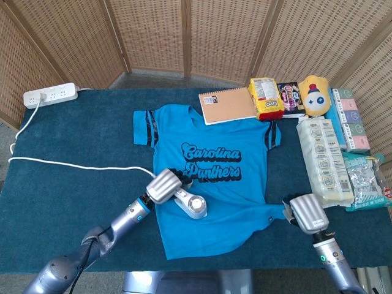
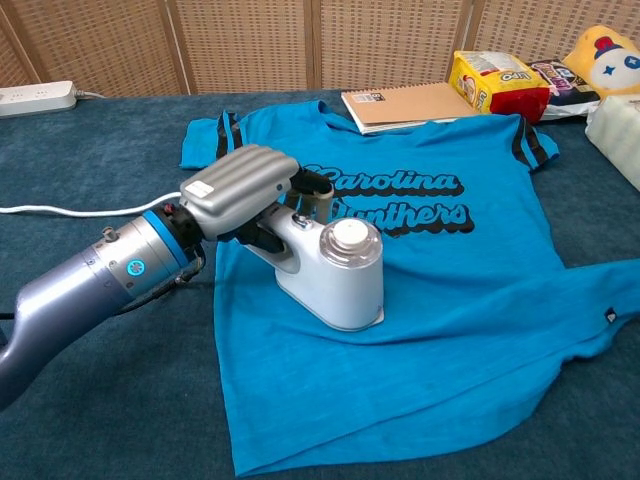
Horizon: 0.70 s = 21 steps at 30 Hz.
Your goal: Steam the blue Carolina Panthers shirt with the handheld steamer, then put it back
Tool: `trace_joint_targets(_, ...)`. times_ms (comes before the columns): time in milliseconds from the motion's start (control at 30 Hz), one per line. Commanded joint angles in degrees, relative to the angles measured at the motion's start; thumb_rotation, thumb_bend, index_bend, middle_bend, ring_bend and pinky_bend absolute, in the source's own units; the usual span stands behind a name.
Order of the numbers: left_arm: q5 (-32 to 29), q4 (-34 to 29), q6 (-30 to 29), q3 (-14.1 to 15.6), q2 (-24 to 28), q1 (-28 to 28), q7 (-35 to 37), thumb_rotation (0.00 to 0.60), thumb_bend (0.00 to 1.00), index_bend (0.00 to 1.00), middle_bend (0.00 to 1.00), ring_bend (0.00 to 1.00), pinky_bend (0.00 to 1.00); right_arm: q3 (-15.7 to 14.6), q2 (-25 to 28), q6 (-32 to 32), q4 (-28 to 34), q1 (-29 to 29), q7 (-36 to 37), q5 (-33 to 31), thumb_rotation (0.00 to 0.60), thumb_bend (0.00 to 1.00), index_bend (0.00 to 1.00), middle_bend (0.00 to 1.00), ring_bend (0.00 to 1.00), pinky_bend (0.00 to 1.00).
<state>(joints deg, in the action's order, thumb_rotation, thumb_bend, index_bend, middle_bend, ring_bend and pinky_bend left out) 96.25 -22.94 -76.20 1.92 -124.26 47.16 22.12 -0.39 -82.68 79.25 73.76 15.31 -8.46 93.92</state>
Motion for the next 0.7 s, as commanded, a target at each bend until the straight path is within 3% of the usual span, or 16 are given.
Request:
trace_joint_targets(33,-0.2,0.4,0.0,0.0,0.5,-0.4,0.3,0.6,0.42,0.52,0.67,0.59,0.64,0.0,-0.1,-0.1,0.1,0.1,-0.1,0.0,0.6,0.36,0.76,0.7,0.71,0.78)
trace_joint_targets(367,-1.8,0.6,-1.4,-1.3,3.3,-1.8,1.3,0.6,0.42,0.52,0.67,0.59,0.64,0.1,-0.2,-0.4,0.6,0.4,-0.9,0.0,0.6,0.36,0.76,0.7,0.71,0.78)
trace_joint_targets(700,-5.6,-6.2,-1.8,-5.3,6.8,-2.5,2.4,0.6,0.42,0.52,0.67,0.59,0.64,0.1,-0.1,-0.1,0.8,0.3,-0.8,0.2,0.6,0.36,0.76,0.7,0.71,0.78)
